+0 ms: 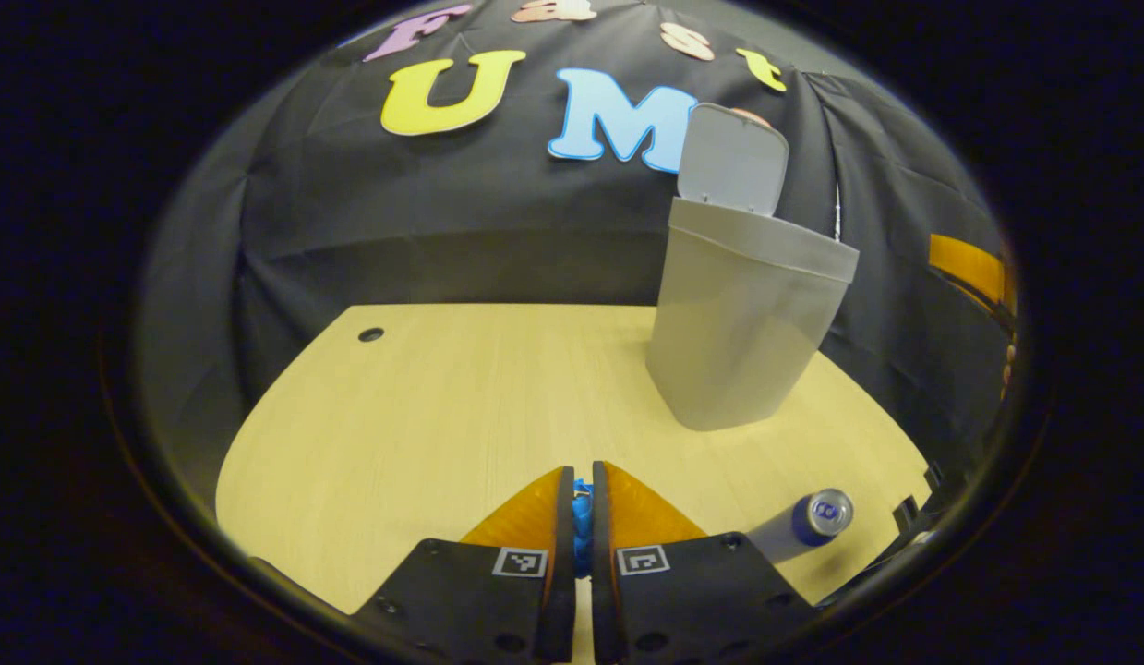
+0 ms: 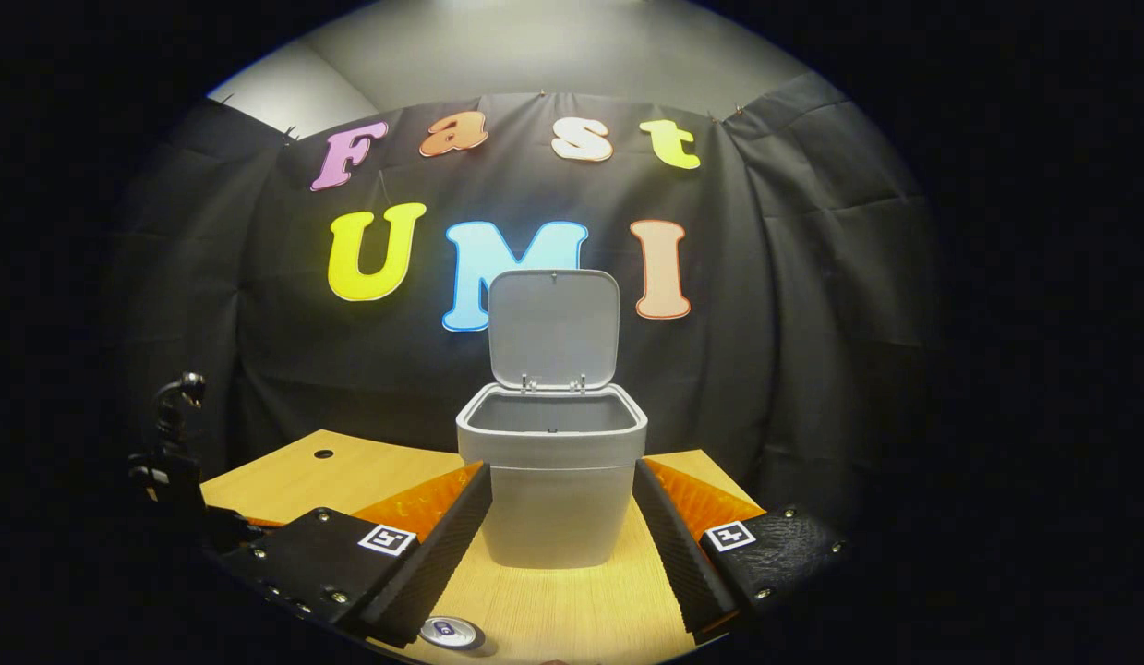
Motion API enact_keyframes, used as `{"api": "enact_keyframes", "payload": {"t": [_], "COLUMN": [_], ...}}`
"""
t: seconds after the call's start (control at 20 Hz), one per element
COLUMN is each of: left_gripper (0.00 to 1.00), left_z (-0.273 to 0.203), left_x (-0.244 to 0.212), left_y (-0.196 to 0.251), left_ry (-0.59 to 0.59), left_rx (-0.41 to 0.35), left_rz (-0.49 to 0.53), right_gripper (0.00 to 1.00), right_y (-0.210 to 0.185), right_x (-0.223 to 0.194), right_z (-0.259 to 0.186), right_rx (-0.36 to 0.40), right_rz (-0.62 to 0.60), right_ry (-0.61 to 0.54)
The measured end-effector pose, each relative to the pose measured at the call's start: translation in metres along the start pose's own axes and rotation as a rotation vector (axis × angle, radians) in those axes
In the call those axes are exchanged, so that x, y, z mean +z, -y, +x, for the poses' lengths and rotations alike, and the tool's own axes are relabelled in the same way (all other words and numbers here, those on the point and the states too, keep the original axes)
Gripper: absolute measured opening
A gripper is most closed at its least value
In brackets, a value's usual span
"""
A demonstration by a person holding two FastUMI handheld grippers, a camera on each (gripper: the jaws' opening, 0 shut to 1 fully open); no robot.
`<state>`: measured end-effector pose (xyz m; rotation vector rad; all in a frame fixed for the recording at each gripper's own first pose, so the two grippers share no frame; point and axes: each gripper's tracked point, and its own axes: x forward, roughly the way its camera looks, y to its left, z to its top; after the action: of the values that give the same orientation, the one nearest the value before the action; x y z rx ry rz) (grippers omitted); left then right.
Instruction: Press the lid of the desktop garbage bin to open it, pick up the crumpled paper on the desktop and throw it into the bin, then pick up the pop can on the desktop and drop it into the bin, and finally close the garbage bin lid.
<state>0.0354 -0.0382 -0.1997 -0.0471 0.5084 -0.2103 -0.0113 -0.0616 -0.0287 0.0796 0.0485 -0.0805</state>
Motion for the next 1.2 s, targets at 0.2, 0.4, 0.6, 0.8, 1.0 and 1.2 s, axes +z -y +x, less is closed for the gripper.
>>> {"api": "enact_keyframes", "payload": {"t": [0.2, 0.4, 0.6, 0.8, 1.0, 1.2], "left_gripper": [0.13, 0.13, 0.13, 0.13, 0.13, 0.13], "left_z": [0.008, 0.018, 0.024, 0.029, 0.035, 0.046], "left_x": [0.052, 0.102, 0.14, 0.178, 0.212, 0.231], "left_y": [0.023, 0.047, 0.067, 0.086, 0.105, 0.131], "left_ry": [0.079, 0.169, 0.244, 0.312, 0.369, 0.398], "left_rx": [-0.048, -0.084, -0.108, -0.135, -0.158, -0.192], "left_rz": [-0.025, -0.006, -0.009, -0.027, -0.007, -0.007], "right_gripper": [0.98, 0.98, 0.98, 0.98, 0.98, 0.98], "right_y": [0.005, 0.011, 0.017, 0.023, 0.028, 0.033], "right_x": [-0.004, -0.004, -0.006, -0.007, -0.008, -0.013], "right_z": [0.001, 0.003, 0.003, 0.004, 0.004, 0.005], "right_rx": [-0.006, -0.011, -0.015, -0.016, -0.011, -0.009], "right_rz": [0.007, 0.007, 0.003, 0.005, 0.003, 0.014], "right_ry": [-0.011, -0.015, -0.02, -0.024, -0.024, -0.033]}}
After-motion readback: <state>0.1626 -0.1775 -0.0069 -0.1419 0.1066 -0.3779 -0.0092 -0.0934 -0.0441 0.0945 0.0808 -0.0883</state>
